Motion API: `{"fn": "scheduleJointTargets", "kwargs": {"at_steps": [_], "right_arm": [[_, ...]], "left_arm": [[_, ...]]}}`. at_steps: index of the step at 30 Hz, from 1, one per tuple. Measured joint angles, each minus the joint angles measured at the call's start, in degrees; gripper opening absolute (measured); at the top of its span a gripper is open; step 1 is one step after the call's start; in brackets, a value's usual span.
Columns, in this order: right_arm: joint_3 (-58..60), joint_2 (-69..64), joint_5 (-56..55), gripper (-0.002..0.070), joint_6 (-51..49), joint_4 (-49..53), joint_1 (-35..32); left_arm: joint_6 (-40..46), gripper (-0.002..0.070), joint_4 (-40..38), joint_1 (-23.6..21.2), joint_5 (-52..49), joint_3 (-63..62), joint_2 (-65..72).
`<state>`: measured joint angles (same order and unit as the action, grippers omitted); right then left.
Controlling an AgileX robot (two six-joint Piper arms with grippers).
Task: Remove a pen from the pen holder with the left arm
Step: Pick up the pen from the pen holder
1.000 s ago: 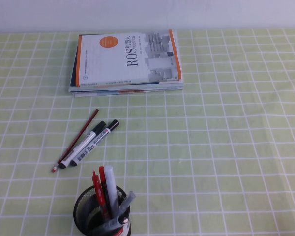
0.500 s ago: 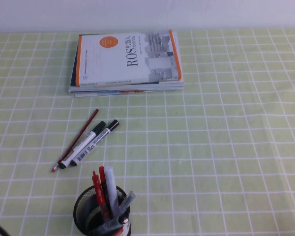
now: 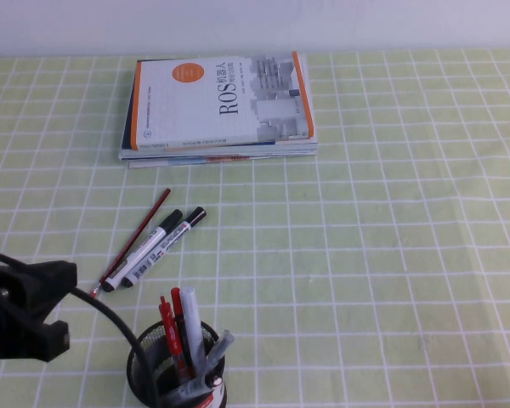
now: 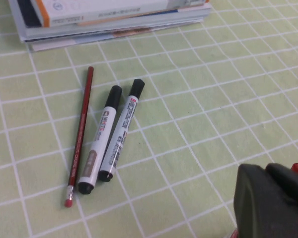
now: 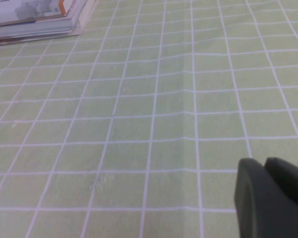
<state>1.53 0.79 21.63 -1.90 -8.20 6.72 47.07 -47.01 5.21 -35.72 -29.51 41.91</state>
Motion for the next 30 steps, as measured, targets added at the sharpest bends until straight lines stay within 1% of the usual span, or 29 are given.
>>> {"fn": "scheduleJointTargets", "kwargs": {"at_steps": [2, 4, 6, 8, 11, 14, 18, 21, 23, 25, 26, 28, 30], "right_arm": [[0.00, 0.00, 0.00, -0.0013, 0.00, 0.00, 0.00], [0.00, 0.00, 0.00, -0.0013, 0.00, 0.00, 0.00], [0.00, 0.00, 0.00, -0.0012, 0.00, 0.00, 0.00], [0.00, 0.00, 0.00, -0.0012, 0.00, 0.00, 0.00], [0.00, 0.00, 0.00, -0.0012, 0.00, 0.00, 0.00], [0.00, 0.00, 0.00, -0.0012, 0.00, 0.00, 0.00], [0.00, 0.00, 0.00, -0.0013, 0.00, 0.00, 0.00], [0.00, 0.00, 0.00, -0.0013, 0.00, 0.00, 0.00], [0.00, 0.00, 0.00, -0.0013, 0.00, 0.00, 0.00], [0.00, 0.00, 0.00, -0.0013, 0.00, 0.00, 0.00], [0.00, 0.00, 0.00, -0.0013, 0.00, 0.00, 0.00], [0.00, 0.00, 0.00, -0.0012, 0.00, 0.00, 0.00], [0.00, 0.00, 0.00, -0.0012, 0.00, 0.00, 0.00]], "left_arm": [[3.86, -0.0003, -2.86, 0.00, 0.38, 0.00, 1.52], [5.71, -0.0003, -4.23, 0.25, 0.88, 0.00, 2.13], [6.65, -0.0003, -4.73, 1.82, 2.16, 0.31, 2.26], [6.54, -0.0003, -4.72, 5.15, 4.80, 1.27, 1.89], [3.44, -0.0003, -2.29, 12.55, 11.45, 3.04, 1.25], [-4.00, -0.0003, 3.72, 20.87, 18.30, 4.80, 1.12], [-19.32, -0.0003, 17.35, 32.75, 26.63, 7.65, 1.12], [-31.09, -0.0003, 30.15, 42.35, 34.50, 10.87, 1.12], [-35.18, 0.0001, 35.84, 47.38, 38.84, 12.81, 1.12], [-37.15, 0.0039, 38.99, 50.21, 40.76, 14.53, 1.12], [-37.65, 0.0077, 39.77, 51.05, 41.11, 15.13, 1.23], [-38.38, 0.0175, 40.44, 51.66, 41.66, 15.86, 1.34], [-38.68, 0.0314, 40.99, 51.82, 43.02, 16.27, 1.58]]}}
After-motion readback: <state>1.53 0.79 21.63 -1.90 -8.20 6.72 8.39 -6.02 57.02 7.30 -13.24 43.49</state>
